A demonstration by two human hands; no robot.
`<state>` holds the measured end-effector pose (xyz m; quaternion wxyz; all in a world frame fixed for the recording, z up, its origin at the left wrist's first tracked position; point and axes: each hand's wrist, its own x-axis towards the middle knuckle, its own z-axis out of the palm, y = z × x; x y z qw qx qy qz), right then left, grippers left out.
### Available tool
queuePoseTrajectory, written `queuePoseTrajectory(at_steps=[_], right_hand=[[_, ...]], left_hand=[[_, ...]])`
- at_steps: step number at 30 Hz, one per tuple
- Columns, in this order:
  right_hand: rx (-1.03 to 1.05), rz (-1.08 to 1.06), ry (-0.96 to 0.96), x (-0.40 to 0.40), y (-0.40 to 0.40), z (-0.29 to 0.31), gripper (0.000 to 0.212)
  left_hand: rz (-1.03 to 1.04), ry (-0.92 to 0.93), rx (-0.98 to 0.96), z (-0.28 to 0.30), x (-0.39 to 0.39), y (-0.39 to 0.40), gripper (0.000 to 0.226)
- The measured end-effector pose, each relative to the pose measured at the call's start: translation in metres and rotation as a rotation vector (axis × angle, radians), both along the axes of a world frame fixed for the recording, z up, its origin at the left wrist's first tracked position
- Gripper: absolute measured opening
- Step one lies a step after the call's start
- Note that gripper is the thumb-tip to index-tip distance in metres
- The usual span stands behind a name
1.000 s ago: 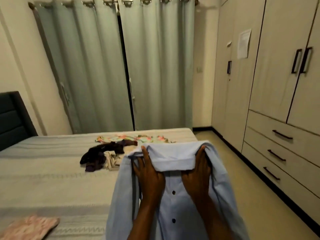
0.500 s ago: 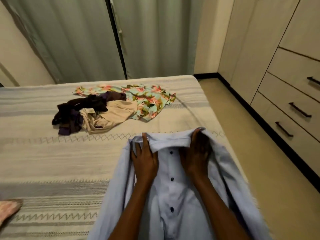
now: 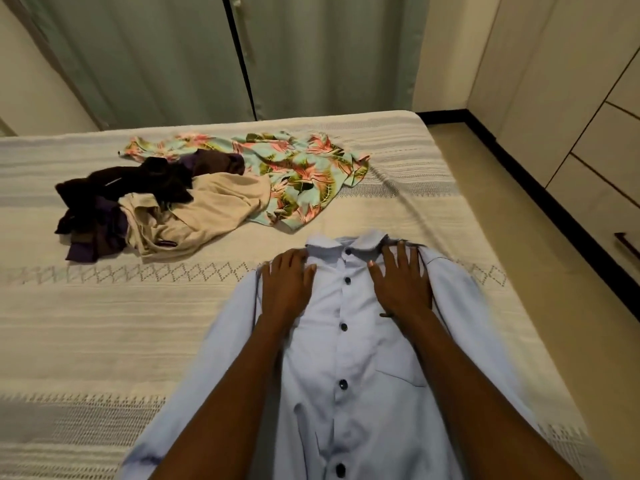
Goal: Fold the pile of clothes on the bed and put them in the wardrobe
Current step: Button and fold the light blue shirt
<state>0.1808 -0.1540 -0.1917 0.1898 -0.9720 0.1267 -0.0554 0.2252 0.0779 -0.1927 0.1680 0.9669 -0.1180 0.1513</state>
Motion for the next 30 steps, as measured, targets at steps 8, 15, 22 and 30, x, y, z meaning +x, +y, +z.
queuePoseTrajectory(at_steps=[8, 15, 22, 30], right_hand=[[-0.118, 0.125, -0.176, -0.034, 0.004, 0.017, 0.052], [0.054, 0.127, -0.243, -0.163, 0.054, 0.043, 0.053], [0.032, 0.067, -0.127, -0.317, 0.084, 0.046, 0.06], [0.121, -0.043, -0.001, -0.443, 0.086, 0.036, 0.072]], left_hand=[[-0.084, 0.293, 0.225, 0.025, -0.024, 0.005, 0.064], [-0.154, 0.212, 0.036, 0.054, -0.151, 0.011, 0.053], [-0.088, 0.348, -0.053, 0.05, -0.312, 0.043, 0.071], [0.119, 0.312, -0.083, 0.049, -0.411, 0.098, 0.061]])
